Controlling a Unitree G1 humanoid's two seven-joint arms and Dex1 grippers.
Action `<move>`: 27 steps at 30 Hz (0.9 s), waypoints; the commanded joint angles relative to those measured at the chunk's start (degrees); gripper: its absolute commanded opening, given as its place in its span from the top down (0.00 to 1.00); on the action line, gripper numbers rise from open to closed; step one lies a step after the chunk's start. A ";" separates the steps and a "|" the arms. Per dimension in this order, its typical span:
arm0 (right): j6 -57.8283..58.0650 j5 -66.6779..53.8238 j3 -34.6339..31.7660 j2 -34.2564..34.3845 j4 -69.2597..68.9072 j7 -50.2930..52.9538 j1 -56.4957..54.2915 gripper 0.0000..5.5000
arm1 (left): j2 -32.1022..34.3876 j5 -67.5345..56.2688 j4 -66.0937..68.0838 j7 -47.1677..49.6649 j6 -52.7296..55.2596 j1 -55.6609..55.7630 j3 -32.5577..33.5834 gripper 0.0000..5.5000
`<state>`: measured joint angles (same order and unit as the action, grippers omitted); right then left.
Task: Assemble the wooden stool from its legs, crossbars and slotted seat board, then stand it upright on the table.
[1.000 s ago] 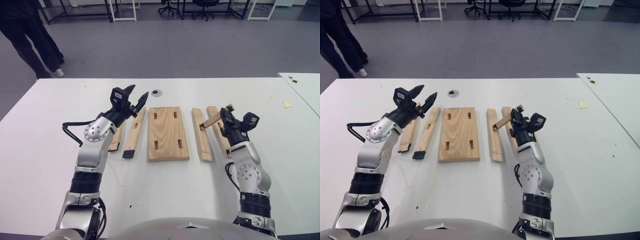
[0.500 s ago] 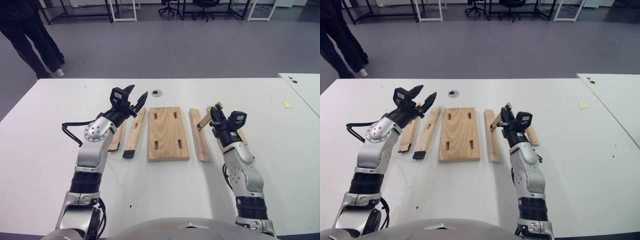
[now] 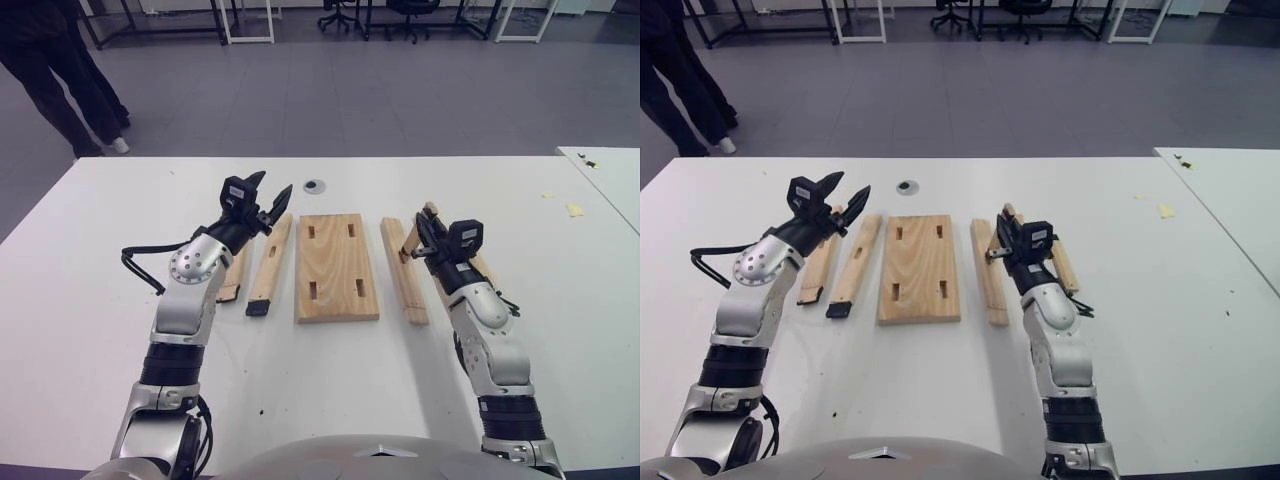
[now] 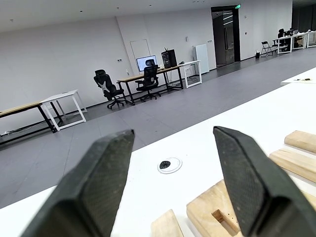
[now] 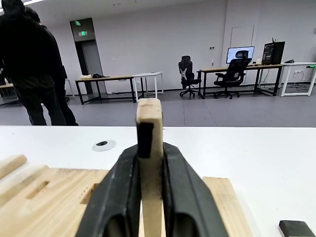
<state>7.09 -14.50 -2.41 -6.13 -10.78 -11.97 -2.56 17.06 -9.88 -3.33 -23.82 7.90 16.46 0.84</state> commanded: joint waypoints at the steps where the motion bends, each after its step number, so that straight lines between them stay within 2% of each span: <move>1: 1.91 -3.47 -1.28 1.67 -4.11 0.78 1.31 0.93 | -0.24 0.84 -0.06 0.61 -0.37 -0.21 -0.19 0.47; 8: 4.72 -11.82 -6.30 5.59 0.02 2.07 2.23 0.93 | -0.54 1.14 0.07 0.15 -0.63 -0.50 -0.30 0.47; 27: 2.26 -13.34 -6.29 7.89 3.15 1.80 0.06 0.93 | -0.68 1.43 0.51 -0.39 -0.69 -0.40 -0.70 0.47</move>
<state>10.12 -28.91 -8.72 1.33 -9.11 -10.89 -0.65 16.24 -8.80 -3.28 -23.94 7.23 16.43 0.60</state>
